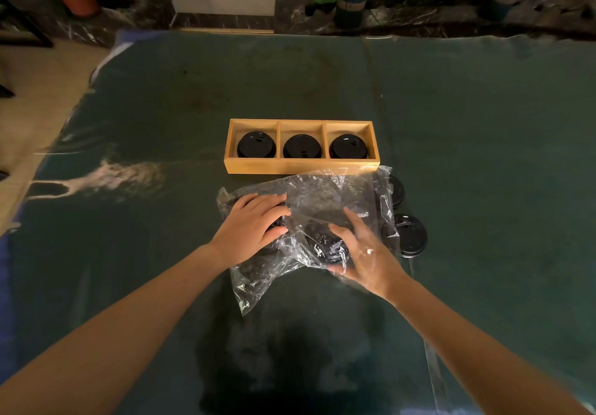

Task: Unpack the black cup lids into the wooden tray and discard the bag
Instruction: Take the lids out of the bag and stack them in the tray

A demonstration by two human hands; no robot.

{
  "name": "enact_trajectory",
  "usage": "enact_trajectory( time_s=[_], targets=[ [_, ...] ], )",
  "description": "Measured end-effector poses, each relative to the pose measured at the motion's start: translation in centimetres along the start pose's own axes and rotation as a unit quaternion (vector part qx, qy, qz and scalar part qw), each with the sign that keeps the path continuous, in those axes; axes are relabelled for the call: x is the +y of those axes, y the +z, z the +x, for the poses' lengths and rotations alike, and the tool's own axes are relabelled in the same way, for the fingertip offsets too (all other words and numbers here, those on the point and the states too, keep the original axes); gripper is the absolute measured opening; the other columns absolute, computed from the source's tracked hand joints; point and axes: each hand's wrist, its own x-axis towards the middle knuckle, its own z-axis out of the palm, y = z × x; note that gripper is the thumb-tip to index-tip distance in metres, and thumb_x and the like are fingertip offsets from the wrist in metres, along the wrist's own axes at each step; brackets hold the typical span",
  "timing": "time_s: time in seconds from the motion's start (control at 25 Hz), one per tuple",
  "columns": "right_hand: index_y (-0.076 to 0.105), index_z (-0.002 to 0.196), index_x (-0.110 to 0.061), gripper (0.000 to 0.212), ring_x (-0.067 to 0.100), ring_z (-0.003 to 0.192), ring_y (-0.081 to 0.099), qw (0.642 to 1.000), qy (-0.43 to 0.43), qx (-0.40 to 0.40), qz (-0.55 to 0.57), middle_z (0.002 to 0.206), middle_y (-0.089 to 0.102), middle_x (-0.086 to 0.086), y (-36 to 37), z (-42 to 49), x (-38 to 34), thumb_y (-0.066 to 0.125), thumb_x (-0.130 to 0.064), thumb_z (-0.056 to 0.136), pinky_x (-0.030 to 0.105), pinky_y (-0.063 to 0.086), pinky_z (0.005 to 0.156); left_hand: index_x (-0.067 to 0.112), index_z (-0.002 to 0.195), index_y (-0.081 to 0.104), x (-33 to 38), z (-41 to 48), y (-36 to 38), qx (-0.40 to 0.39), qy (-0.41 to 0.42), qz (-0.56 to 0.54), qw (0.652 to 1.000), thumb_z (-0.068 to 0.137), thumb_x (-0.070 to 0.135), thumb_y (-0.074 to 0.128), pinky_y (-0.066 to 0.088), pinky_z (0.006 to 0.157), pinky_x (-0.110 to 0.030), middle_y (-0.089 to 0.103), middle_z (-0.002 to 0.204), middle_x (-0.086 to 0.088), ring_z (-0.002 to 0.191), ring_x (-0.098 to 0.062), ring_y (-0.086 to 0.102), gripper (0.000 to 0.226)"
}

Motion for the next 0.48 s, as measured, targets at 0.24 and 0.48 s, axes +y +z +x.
enact_trajectory(
  time_s=[0.24,0.48],
  targets=[
    [0.043,0.136,-0.023,0.063,0.042,0.105,0.056,0.986,-0.092,0.003,0.139,0.156,0.008,0.005,0.9,0.4,1.3,0.065,0.002,0.083,0.037,0.052,0.096,0.018,0.115,0.058,0.1,0.1,0.0,-0.008,-0.004,-0.004,1.000,0.091,0.035,0.053,0.030,0.109,-0.043,0.053,0.137,-0.004,0.126,-0.021,0.049,0.030],
    [0.039,0.139,-0.023,0.075,0.028,0.137,0.036,0.996,-0.077,-0.001,0.045,0.158,0.009,0.010,0.8,1.2,1.5,0.078,-0.022,0.075,0.042,0.042,0.106,0.019,0.115,0.057,0.1,-0.1,0.2,-0.005,-0.002,-0.001,1.000,0.090,0.036,0.051,0.029,0.109,-0.043,0.053,0.137,-0.003,0.126,-0.021,0.049,0.030]
  ],
)
